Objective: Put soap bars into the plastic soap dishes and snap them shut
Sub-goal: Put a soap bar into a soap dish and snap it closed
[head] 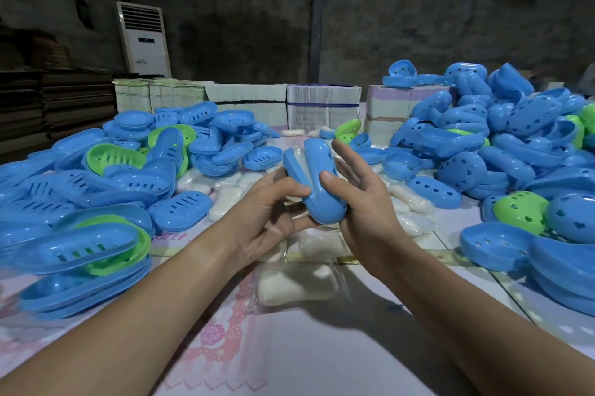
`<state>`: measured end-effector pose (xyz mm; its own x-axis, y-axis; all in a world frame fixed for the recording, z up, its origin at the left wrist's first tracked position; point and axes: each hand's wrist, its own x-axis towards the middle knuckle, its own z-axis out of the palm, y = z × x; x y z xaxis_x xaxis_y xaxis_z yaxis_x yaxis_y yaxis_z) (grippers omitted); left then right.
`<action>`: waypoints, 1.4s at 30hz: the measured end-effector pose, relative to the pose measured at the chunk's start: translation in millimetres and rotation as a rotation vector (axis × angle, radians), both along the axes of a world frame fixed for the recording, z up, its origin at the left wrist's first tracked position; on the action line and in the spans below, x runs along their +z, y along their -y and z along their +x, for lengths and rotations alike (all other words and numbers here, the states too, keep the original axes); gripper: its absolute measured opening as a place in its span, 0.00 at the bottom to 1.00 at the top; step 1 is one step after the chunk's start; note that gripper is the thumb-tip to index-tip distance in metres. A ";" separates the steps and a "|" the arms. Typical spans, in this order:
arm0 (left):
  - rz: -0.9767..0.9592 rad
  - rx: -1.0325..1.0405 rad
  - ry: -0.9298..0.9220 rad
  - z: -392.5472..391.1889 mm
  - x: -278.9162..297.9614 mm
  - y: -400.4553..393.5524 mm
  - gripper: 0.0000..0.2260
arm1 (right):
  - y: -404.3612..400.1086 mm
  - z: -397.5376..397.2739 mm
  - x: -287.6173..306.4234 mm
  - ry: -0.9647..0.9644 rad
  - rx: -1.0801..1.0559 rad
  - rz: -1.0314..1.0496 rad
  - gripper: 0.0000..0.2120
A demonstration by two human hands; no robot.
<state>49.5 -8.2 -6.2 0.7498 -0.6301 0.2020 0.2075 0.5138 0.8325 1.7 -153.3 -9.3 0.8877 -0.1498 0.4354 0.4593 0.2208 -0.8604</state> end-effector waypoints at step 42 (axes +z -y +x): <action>0.076 -0.011 0.249 -3.9 0.9 -2.3 0.30 | 4.3 -9.3 6.6 0.133 -0.091 -0.130 0.23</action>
<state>45.6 -6.0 -5.3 0.6761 -0.6583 0.3310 -0.0034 0.4464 0.8948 -7.6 -157.6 -2.7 0.8064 -0.1616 0.5688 0.5838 0.0646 -0.8093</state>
